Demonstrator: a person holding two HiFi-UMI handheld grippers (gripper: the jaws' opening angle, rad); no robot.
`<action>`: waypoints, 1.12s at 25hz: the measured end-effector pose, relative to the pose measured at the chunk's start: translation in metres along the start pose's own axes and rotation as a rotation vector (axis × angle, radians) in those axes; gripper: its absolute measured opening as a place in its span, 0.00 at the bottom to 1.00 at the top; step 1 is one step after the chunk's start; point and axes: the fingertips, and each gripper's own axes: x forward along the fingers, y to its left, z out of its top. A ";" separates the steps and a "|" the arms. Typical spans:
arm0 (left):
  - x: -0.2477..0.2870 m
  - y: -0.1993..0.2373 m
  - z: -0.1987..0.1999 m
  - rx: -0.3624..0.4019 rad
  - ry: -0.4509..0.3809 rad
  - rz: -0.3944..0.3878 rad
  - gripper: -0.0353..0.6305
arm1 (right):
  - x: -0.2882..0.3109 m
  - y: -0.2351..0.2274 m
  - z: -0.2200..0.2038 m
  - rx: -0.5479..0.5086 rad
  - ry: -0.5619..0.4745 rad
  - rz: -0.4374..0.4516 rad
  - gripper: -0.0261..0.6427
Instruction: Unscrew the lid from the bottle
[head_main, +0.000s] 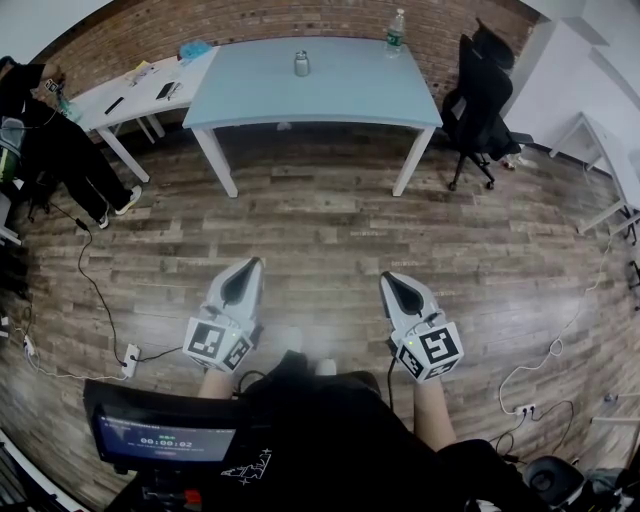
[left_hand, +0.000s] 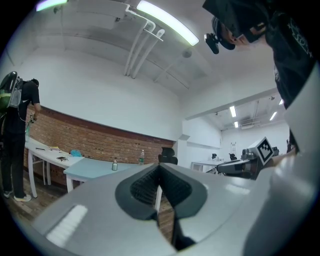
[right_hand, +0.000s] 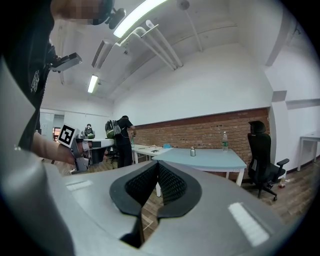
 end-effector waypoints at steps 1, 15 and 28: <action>0.000 0.002 0.000 -0.002 0.001 -0.001 0.05 | 0.001 0.001 0.000 0.000 0.001 -0.001 0.04; 0.022 0.033 -0.002 -0.010 0.015 -0.043 0.05 | 0.036 -0.002 0.009 -0.005 0.013 -0.024 0.04; 0.056 0.072 0.001 -0.022 0.016 -0.078 0.05 | 0.082 -0.012 0.020 -0.006 0.019 -0.042 0.04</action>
